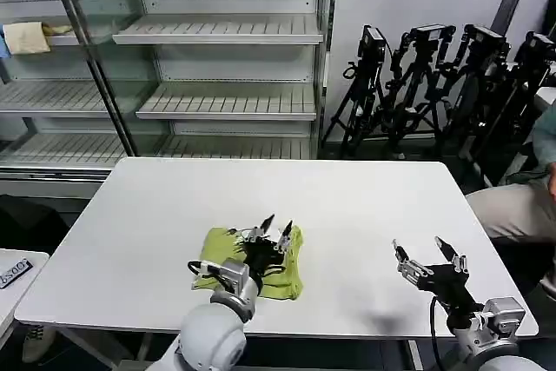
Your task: Fold and organize the clothes.
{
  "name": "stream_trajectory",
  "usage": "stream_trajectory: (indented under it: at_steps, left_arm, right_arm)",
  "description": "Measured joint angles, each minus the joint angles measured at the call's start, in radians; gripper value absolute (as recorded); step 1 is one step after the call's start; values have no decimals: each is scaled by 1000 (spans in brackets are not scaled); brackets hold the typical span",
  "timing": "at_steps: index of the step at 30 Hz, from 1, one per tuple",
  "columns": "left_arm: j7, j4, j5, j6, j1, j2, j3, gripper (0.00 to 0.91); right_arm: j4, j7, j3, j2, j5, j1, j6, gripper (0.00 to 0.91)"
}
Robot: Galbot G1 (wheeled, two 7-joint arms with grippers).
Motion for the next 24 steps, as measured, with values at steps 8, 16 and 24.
stream_trajectory:
  at_steps: [8, 16, 24]
  left_arm:
    - [-28, -47, -123, 30, 65, 85, -171, 907]
    - [-57, -9, -167, 67, 145, 123, -273, 907]
    - [-71, 68, -211, 82, 153, 111, -274, 10]
  right_arm:
    - [-6, 0, -12, -7, 2, 20, -2, 907]
    - [-1, 3, -32, -11, -11, 18, -4, 907]
    - [19, 4, -28, -15, -14, 9, -3, 907]
